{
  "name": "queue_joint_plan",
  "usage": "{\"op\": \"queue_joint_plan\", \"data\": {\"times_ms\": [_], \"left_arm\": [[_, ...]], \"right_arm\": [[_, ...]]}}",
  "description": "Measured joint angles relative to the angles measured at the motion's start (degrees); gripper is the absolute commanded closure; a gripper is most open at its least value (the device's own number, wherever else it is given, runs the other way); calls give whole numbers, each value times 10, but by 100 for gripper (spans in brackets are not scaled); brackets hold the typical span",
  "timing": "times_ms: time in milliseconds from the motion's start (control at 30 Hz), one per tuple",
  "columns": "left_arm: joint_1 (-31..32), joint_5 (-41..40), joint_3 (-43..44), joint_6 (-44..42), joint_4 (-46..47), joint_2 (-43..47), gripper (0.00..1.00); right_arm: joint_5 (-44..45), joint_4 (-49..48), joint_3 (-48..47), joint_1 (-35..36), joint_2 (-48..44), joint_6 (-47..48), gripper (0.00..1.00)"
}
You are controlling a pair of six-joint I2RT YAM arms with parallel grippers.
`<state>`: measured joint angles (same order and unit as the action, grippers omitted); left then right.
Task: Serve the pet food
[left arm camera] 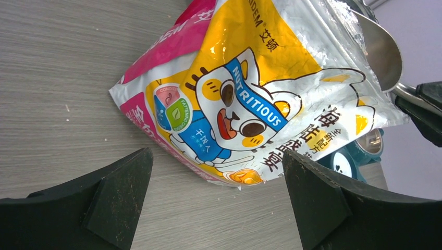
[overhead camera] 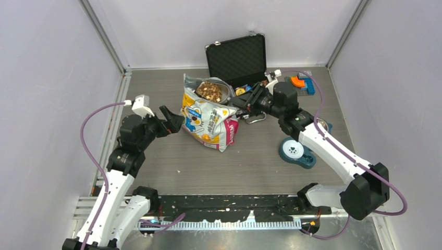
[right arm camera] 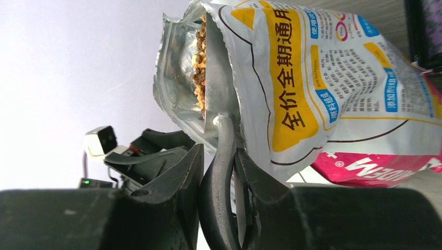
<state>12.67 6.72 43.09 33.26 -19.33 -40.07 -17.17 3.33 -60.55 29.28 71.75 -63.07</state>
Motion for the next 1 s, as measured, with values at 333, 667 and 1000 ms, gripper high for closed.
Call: {"op": "queue_joint_plan", "data": {"times_ms": [333,667,1000], "left_arm": [[0,55,-22,-8,39,10,1],[0,77,-22,-9,55,10,1],[0,89,-22,-10,60,13,1]], "right_arm": [[-22,-97,43,-9,7,-95,95],[-67,-187,43,-9,67,-146,95],[-56,-203,49,-10,61,-149,95]]}}
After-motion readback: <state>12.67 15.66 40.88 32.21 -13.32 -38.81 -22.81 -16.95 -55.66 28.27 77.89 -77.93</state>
